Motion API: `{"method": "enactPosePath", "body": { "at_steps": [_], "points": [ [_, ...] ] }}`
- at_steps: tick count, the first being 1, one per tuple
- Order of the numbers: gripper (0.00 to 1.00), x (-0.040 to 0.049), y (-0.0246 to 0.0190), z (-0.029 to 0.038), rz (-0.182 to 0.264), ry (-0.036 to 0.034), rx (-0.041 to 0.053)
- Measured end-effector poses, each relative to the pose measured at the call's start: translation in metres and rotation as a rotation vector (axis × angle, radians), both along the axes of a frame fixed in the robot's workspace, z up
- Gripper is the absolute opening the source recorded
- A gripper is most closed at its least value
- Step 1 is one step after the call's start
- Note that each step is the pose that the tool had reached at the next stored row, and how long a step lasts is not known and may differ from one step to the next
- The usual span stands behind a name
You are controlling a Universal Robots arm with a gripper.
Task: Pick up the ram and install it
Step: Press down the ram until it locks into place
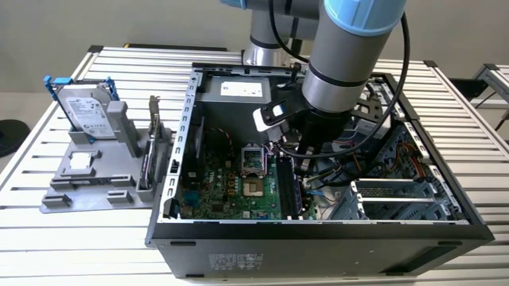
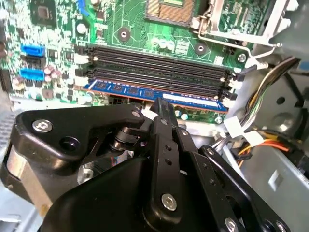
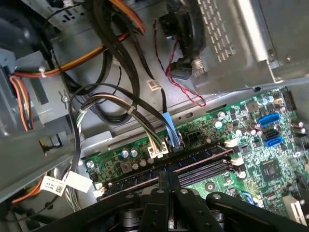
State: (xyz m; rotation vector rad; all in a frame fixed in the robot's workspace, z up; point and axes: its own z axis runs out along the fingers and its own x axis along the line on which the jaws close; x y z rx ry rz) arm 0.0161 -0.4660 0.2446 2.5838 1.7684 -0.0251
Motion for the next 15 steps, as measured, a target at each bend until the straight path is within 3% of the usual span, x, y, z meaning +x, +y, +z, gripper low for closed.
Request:
{"method": "enactPosePath", "body": {
  "at_steps": [15],
  "points": [
    [0.00,-0.0001,0.0003,-0.0001,0.244,0.0000,0.0000]
  ]
}}
